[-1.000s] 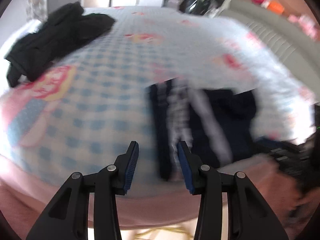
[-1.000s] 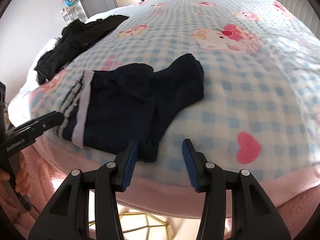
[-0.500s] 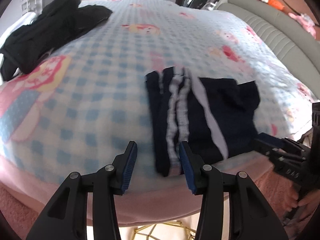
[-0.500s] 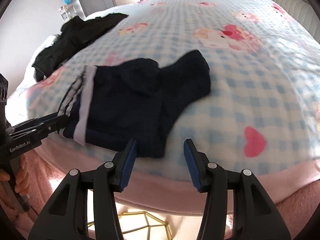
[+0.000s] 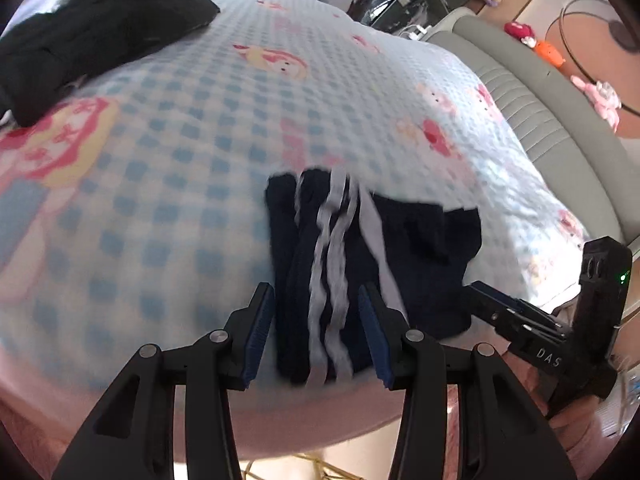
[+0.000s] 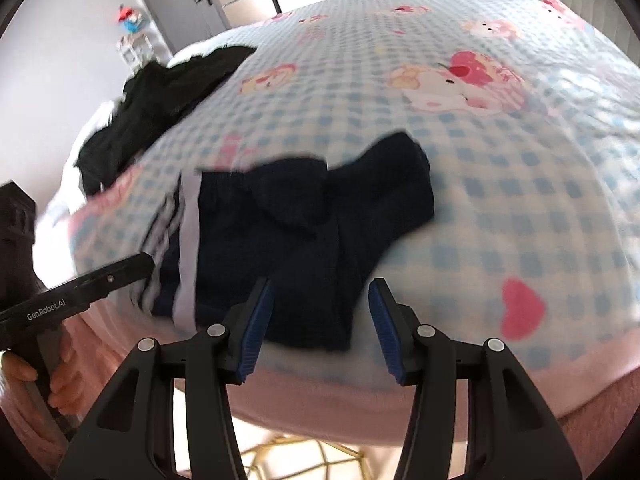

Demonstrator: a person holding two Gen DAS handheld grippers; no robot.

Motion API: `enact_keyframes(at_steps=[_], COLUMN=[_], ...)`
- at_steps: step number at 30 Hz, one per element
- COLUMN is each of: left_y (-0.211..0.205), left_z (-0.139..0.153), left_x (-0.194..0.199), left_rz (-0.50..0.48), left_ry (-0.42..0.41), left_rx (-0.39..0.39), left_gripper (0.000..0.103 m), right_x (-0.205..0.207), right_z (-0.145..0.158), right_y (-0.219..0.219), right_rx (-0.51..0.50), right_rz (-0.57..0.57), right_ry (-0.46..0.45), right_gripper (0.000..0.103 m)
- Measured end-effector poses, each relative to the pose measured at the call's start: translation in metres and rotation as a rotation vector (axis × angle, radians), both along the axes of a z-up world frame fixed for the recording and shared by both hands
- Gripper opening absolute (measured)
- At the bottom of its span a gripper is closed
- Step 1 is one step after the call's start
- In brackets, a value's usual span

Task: Fold clothes
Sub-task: 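Open both grippers and release the folded navy garment, then grasp the folded navy bundle with both grippers and lift it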

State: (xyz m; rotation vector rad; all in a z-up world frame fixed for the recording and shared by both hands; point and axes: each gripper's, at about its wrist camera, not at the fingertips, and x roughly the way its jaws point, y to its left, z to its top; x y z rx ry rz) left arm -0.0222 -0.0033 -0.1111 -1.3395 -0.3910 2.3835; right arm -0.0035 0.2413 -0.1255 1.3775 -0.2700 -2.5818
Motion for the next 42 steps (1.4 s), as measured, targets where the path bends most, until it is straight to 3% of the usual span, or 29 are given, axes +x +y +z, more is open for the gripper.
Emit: enact_keyframes(at_steps=[4, 7, 8, 11, 15, 18, 26, 29, 32, 40, 41, 42], left_y=[0.015, 0.010, 0.006, -0.006, -0.006, 0.001, -0.019, -0.024, -0.018, 0.000, 0.000, 0.001], left_z=[-0.008, -0.006, -0.004, 0.002, -0.002, -0.012, -0.021, -0.018, -0.019, -0.030, -0.032, -0.033], left_x=[-0.012, -0.014, -0.013, -0.010, -0.012, -0.018, -0.025, -0.023, -0.024, -0.035, -0.035, -0.034], left_rz=[-0.003, 0.019, 0.027, 0.035, -0.016, -0.020, 0.076, 0.046, -0.008, -0.041, -0.041, -0.037], left_ry=[0.001, 0.013, 0.020, 0.024, -0.013, -0.044, -0.067, -0.067, -0.078, -0.093, -0.098, -0.100], left_rx=[-0.141, -0.186, -0.187, -0.154, -0.038, -0.019, 0.006, 0.067, 0.115, 0.107, 0.102, 0.094], left_gripper=[0.046, 0.046, 0.047, 0.047, 0.047, 0.047, 0.041, 0.045, 0.049, 0.048, 0.046, 0.038], right_x=[-0.020, -0.027, -0.026, -0.021, -0.021, -0.027, -0.031, -0.028, -0.030, -0.051, -0.053, -0.056], right_z=[-0.005, -0.018, -0.018, -0.015, -0.011, -0.014, -0.023, -0.017, -0.015, -0.027, -0.029, -0.032], right_y=[-0.016, -0.017, -0.011, 0.007, 0.018, 0.014, 0.012, 0.026, 0.027, 0.000, -0.003, -0.004], right_rx=[0.083, 0.176, 0.159, 0.129, 0.031, -0.034, 0.022, 0.016, -0.041, -0.080, -0.074, -0.074], right_rz=[0.031, 0.015, 0.008, -0.029, -0.037, -0.023, -0.024, -0.056, -0.017, 0.037, 0.034, 0.027], right_ry=[-0.007, -0.041, -0.040, -0.036, -0.047, -0.074, -0.091, -0.081, -0.086, -0.104, -0.108, -0.115], right_gripper=[0.052, 0.051, 0.051, 0.052, 0.053, 0.053, 0.052, 0.053, 0.054, 0.056, 0.054, 0.054])
